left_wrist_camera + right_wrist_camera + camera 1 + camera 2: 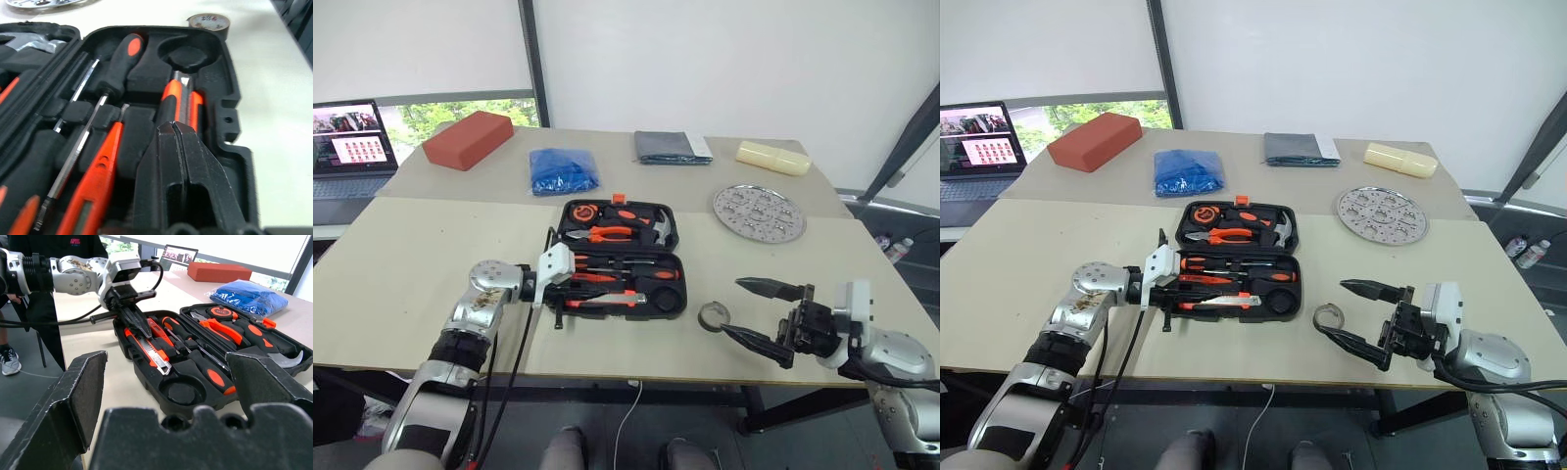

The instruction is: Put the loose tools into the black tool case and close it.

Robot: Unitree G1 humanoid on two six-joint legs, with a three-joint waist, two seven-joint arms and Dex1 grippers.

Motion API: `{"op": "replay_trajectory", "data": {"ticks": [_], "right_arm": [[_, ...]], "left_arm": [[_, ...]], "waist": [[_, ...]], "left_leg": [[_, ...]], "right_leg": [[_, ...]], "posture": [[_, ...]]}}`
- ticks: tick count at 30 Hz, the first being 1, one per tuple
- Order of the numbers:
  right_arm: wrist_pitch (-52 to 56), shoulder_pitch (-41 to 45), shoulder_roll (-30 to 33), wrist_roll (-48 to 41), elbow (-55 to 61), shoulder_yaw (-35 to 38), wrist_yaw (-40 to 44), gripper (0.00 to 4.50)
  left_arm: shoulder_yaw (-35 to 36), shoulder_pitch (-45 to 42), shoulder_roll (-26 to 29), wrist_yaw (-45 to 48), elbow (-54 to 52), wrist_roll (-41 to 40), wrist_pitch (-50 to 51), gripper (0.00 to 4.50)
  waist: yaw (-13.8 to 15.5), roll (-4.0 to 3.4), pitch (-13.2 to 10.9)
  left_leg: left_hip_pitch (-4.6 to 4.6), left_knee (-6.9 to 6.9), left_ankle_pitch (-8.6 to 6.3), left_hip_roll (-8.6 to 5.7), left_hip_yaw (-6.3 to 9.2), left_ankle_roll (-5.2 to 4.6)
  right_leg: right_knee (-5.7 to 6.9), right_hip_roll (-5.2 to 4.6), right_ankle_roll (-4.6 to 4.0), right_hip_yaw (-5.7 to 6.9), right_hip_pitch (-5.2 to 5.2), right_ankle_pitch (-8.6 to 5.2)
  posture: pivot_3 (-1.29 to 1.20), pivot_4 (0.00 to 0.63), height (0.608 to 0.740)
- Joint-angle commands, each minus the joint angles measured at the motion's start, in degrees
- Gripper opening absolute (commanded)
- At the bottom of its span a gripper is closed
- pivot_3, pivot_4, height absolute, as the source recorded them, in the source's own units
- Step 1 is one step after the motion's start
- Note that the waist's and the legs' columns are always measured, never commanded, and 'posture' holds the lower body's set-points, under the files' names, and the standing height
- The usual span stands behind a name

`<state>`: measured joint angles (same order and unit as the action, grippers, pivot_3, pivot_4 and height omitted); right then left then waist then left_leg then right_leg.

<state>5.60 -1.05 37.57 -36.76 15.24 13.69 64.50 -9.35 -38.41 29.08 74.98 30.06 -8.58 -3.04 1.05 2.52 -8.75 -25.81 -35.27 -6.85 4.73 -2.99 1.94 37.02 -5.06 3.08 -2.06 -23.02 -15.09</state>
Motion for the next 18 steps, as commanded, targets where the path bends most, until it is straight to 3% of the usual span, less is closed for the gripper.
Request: {"op": "replay_trajectory", "data": {"ticks": [1,10,14,18], "right_arm": [[0.6,-1.1,1.0,-1.4,2.1,2.0,0.2,4.5],[1.4,-4.3,0.7,-1.9,4.6,2.9,-1.0,4.5],[1.2,-4.6,0.4,-1.7,4.6,2.6,-1.5,4.5],[1.2,-6.0,0.7,-1.9,4.2,4.9,-2.5,4.5]], "left_arm": [[-3.2,-0.1,-0.4,-0.8,2.1,3.8,1.0,0.08],[-8.7,3.5,0.5,-1.1,-0.2,7.8,11.3,0.08],[-7.3,3.6,-0.5,-3.4,1.1,7.4,9.9,0.08],[-0.8,3.9,-0.8,-4.2,1.4,2.0,4.5,0.08]], "waist": [[0.0,-0.05,0.0],[-0.2,-0.29,0.4],[-0.3,-0.8,0.9],[-0.3,-0.86,0.9]], "left_leg": [[0.04,0.0,0.0,0.0,0.0,0.0],[0.63,0.01,-0.25,-0.01,0.01,0.4],[0.64,0.05,-0.27,-0.07,-0.02,0.29],[0.67,0.07,-0.28,-0.08,0.01,0.3]], "right_leg": [[0.0,0.0,-0.01,0.0,0.04,0.01],[-0.16,-0.04,-0.31,0.01,0.73,-0.24],[-0.27,-0.1,-0.23,-0.01,0.77,-0.3],[-0.25,-0.1,-0.25,0.0,0.78,-0.32]], "posture": [[0.0,0.15,0.74],[0.0,0.15,0.74],[0.0,0.15,0.74],[0.0,0.15,0.74]]}}
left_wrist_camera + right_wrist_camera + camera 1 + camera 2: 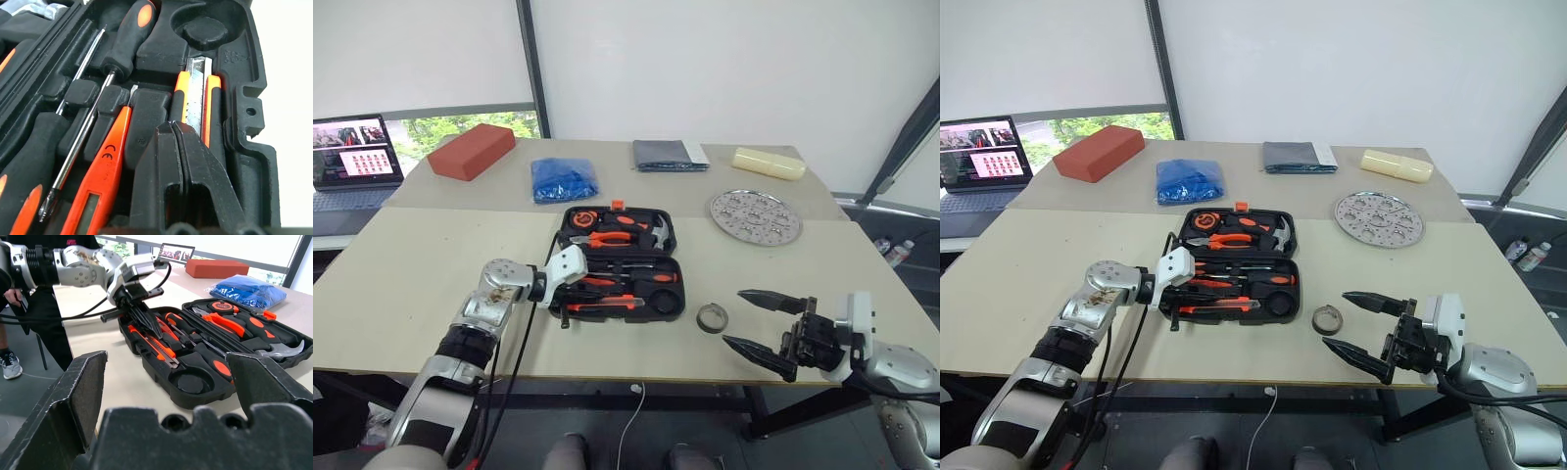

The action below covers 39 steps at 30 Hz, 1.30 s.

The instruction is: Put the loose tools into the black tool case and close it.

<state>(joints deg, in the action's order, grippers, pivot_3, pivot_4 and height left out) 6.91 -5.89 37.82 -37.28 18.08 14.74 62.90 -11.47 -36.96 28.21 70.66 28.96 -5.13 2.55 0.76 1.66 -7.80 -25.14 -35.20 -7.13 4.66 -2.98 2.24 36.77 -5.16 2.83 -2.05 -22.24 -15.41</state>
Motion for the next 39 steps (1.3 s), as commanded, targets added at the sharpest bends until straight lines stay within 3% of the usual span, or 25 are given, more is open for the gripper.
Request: {"op": "replay_trajectory", "data": {"ticks": [1,5,7,10,14,19,22,29,34,39], "right_arm": [[-0.1,-2.0,0.8,-1.4,1.2,4.7,-0.8,4.5],[-0.4,-6.2,1.2,-1.2,0.8,9.6,-1.4,4.5],[-1.2,-9.5,1.3,0.3,0.1,13.1,-2.2,4.5],[0.1,-14.0,1.8,2.5,-1.2,15.7,-3.8,4.5],[0.5,-15.7,2.5,3.7,-1.4,14.9,-3.7,4.5],[4.3,-9.6,11.6,8.7,1.2,8.2,-1.4,4.5],[14.2,1.1,16.8,8.4,4.8,-1.7,-1.5,4.5],[25.5,22.6,16.6,18.9,0.3,-22.9,-2.7,4.5],[29.1,29.6,17.9,25.9,-3.7,-31.8,-0.2,4.5],[29.6,33.6,16.9,29.1,-4.7,-35.2,1.1,3.09]], "left_arm": [[2.3,2.9,0.7,1.1,2.1,-2.3,-1.9,0.08],[11.6,5.8,0.6,3.9,-5.0,-13.7,-4.2,1.21],[15.0,10.0,3.7,5.3,-15.5,-19.8,1.9,1.92],[17.7,18.0,7.4,4.8,-27.9,-23.3,5.6,3.08],[20.5,27.4,8.4,5.0,-33.6,-23.8,0.7,4.45],[22.9,35.7,8.9,6.3,-35.3,-25.9,-1.6,4.45],[23.0,37.0,8.5,5.4,-36.1,-26.3,-1.6,4.45],[21.4,38.6,9.1,4.8,-39.0,-26.5,0.1,4.45],[21.4,40.1,9.1,3.2,-41.3,-26.1,0.1,4.45],[21.4,42.0,8.7,1.4,-44.0,-26.4,0.3,4.5]], "waist": [[0.0,0.02,0.0],[-0.6,0.05,-0.1],[-0.8,0.12,-0.2],[-0.9,0.15,-0.2],[-0.9,0.02,-0.2],[-1.5,0.03,-0.3],[-1.7,0.1,-0.4],[-0.8,0.25,-0.5],[-0.2,0.29,-0.5],[-0.3,0.28,-0.5]], "left_leg": [[-0.01,0.0,0.0,-0.01,0.0,0.0],[-0.03,0.14,0.01,0.0,-0.04,-0.03],[-0.04,0.27,0.08,0.0,-0.03,-0.14],[-0.1,0.4,0.21,0.05,-0.01,-0.36],[0.03,0.43,-0.07,0.02,-0.11,-0.1],[0.06,0.29,-0.13,0.04,-0.16,0.01],[0.13,0.29,-0.14,0.06,-0.22,0.02],[-0.33,0.37,-0.14,0.03,-0.36,0.0],[-0.93,0.33,-0.02,0.02,-0.33,-0.61],[-1.05,0.33,-0.09,0.05,-0.33,-0.65]], "right_leg": [[0.0,-0.01,0.0,0.0,0.0,0.0],[-0.04,0.0,-0.03,-0.06,-0.09,-0.02],[-0.01,0.02,-0.05,-0.08,-0.16,-0.04],[0.04,0.05,-0.09,-0.04,-0.26,-0.02],[-0.04,-0.07,-0.14,-0.07,-0.14,-0.27],[-0.06,-0.13,-0.18,-0.09,-0.36,-0.24],[-0.06,-0.16,-0.21,-0.14,-0.58,-0.23],[-0.13,-0.16,-0.29,-0.22,-0.95,-0.17],[-0.08,-0.06,-0.44,-0.24,-1.17,-0.03],[-0.01,0.01,-0.19,-0.25,-1.37,0.04]], "posture": [[0.0,0.15,0.74],[0.0,0.15,0.74],[0.0,0.15,0.74],[0.0,0.15,0.74],[0.0,0.15,0.74],[0.0,0.15,0.74],[0.0,0.15,0.74],[0.0,0.15,0.74],[0.0,0.15,0.74],[0.0,0.15,0.74]]}}
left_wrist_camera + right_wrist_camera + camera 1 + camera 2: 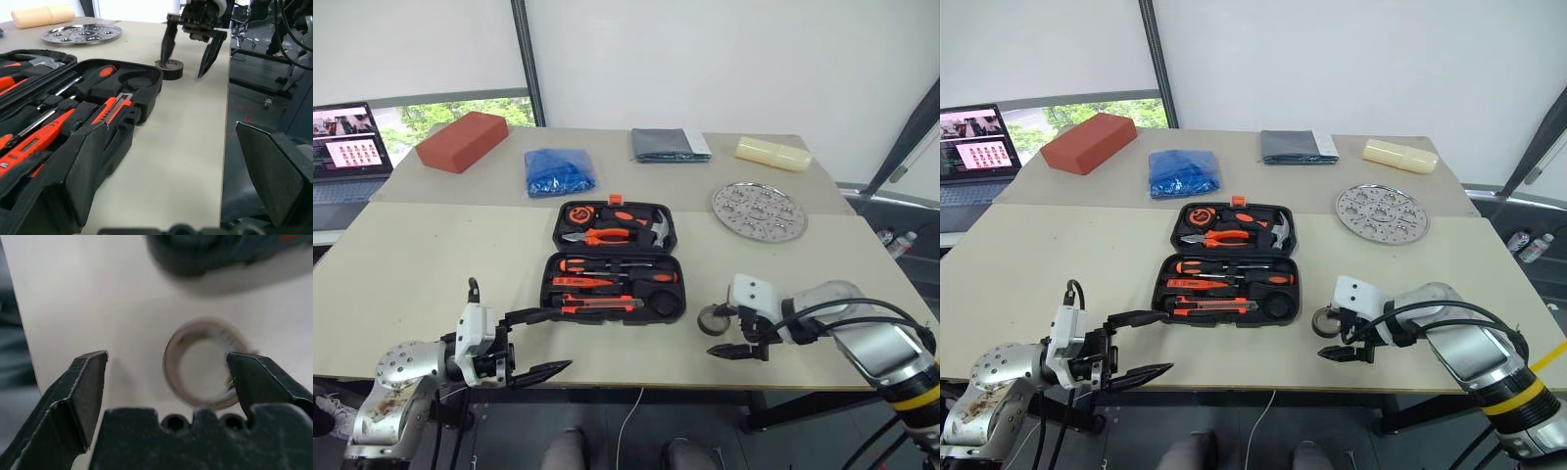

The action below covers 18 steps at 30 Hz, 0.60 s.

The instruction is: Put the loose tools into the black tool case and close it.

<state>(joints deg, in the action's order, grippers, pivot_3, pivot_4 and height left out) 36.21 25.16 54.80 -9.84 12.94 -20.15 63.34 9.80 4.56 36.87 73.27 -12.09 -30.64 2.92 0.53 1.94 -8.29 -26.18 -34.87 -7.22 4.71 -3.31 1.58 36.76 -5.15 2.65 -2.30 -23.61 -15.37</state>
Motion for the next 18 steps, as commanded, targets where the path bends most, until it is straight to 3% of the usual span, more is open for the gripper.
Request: {"op": "replay_trajectory", "data": {"ticks": [1,9,15,18], "right_arm": [[0.2,3.1,-0.5,2.0,0.1,-0.6,0.9,2.73],[-5.4,5.9,-2.3,2.8,-4.6,-0.4,4.7,0.1],[-4.0,11.4,-6.9,-8.0,-6.0,4.9,12.6,0.04],[3.3,17.5,-11.1,-13.8,-5.3,6.2,13.2,0.04]], "left_arm": [[0.2,0.6,-0.2,-1.7,-3.2,-1.0,-0.1,4.5],[0.4,0.7,-1.6,-5.0,-4.2,-1.4,-0.4,4.5],[0.4,1.1,-2.4,-7.1,-5.3,-1.5,-0.3,4.5],[0.8,1.5,-2.6,-8.3,-5.7,-1.7,-0.1,4.5]], "waist": [[0.0,0.0,0.0],[0.0,0.01,0.0],[-0.1,0.01,0.0],[-1.1,0.0,-0.1]], "left_leg": [[0.0,-0.01,0.0,0.0,0.0,0.0],[0.01,-0.33,0.01,0.04,-0.03,0.01],[0.02,-0.35,0.01,0.08,-0.03,0.01],[0.02,-0.35,0.01,0.1,-0.03,0.0]], "right_leg": [[0.04,0.0,-0.01,0.0,-0.04,0.0],[0.07,-0.02,-0.24,0.0,0.01,-0.12],[0.1,0.03,-0.32,0.01,0.06,0.01],[0.19,0.07,-0.23,-0.03,0.0,0.1]], "posture": [[0.0,0.15,0.74],[0.0,0.15,0.74],[0.0,0.15,0.74],[0.0,0.15,0.74]]}}
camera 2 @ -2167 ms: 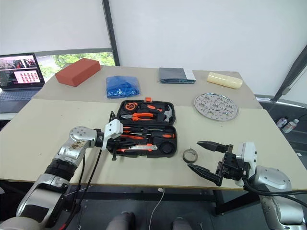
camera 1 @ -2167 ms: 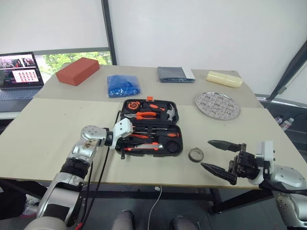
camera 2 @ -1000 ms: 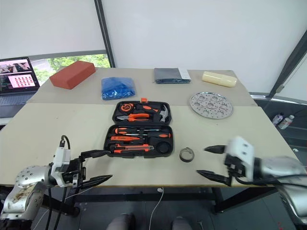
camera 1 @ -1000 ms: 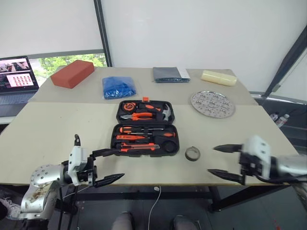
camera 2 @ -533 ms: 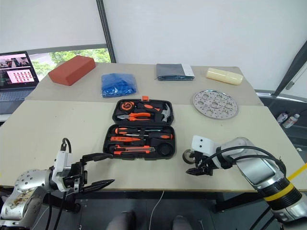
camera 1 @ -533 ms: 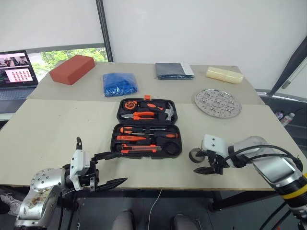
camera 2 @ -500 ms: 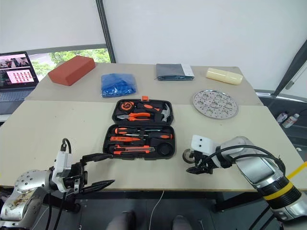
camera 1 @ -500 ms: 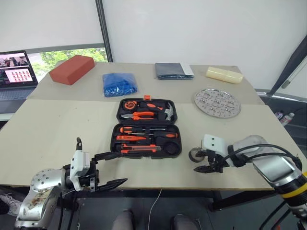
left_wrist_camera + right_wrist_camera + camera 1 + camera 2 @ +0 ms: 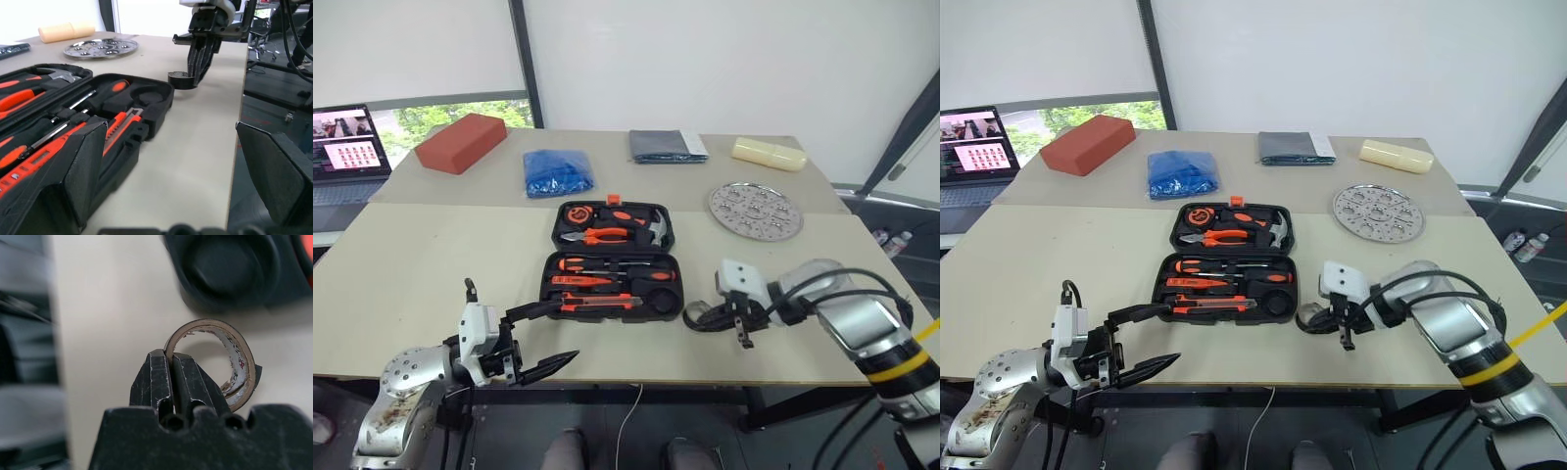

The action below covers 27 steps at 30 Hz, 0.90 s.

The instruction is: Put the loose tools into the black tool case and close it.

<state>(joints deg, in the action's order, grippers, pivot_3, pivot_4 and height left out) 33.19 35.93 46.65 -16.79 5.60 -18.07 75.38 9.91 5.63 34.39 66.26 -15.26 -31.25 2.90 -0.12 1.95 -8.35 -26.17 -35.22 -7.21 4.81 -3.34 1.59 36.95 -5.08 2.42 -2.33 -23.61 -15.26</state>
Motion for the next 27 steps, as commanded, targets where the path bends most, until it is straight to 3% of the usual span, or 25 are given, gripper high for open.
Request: {"op": "replay_trajectory", "data": {"ticks": [1,9,21,22,23,27], "right_arm": [[8.0,8.2,-4.2,-6.9,2.1,3.0,1.0,0.04],[2.8,12.1,-8.3,6.9,-7.2,-9.0,-3.2,0.04],[4.7,13.1,-10.2,11.1,-11.0,-11.0,-2.5,0.04],[5.3,13.8,-9.7,11.0,-10.9,-12.1,-0.4,0.77],[4.0,14.4,-9.9,11.7,-11.6,-12.2,-0.3,0.92],[2.2,17.0,-9.0,10.3,-13.1,-9.1,2.2,2.41]], "left_arm": [[0.9,0.6,-0.1,-1.6,-2.6,-1.1,-0.2,4.5],[0.3,1.3,-0.2,-3.8,-3.9,-0.9,-0.1,4.5],[1.3,1.0,1.6,-3.4,-2.7,-0.5,-0.7,4.5],[1.7,0.5,2.1,-3.1,-2.2,-0.7,-0.5,4.5],[2.0,-0.1,2.6,-2.9,-1.8,-1.0,-0.4,4.5],[4.0,-2.1,4.0,-3.6,-0.2,-2.2,1.1,4.5]], "waist": [[-0.6,-0.02,0.0],[-0.1,0.02,0.0],[0.0,0.02,0.0],[0.0,0.02,0.0],[0.0,0.0,0.0],[0.0,0.0,0.0]], "left_leg": [[0.02,0.0,0.0,0.01,0.0,0.0],[-0.2,0.02,0.0,0.0,-0.04,0.01],[-0.25,0.0,0.02,0.03,-0.06,0.03],[-0.25,0.0,0.02,0.03,-0.06,0.03],[-0.25,0.0,0.02,0.04,-0.06,0.03],[-0.24,0.01,0.02,0.06,-0.06,0.03]], "right_leg": [[0.09,0.02,0.06,-0.03,-0.04,0.04],[0.14,0.0,-0.22,-0.04,-0.4,-0.04],[0.17,0.05,0.06,-0.05,-0.43,0.15],[0.17,0.05,0.05,-0.05,-0.43,0.15],[0.17,0.06,0.03,-0.05,-0.44,0.16],[0.18,0.08,0.01,-0.04,-0.47,0.16]], "posture": [[0.0,0.15,0.74],[0.0,0.15,0.74],[0.0,0.15,0.74],[0.0,0.15,0.74],[0.0,0.15,0.74],[0.0,0.15,0.74]]}}
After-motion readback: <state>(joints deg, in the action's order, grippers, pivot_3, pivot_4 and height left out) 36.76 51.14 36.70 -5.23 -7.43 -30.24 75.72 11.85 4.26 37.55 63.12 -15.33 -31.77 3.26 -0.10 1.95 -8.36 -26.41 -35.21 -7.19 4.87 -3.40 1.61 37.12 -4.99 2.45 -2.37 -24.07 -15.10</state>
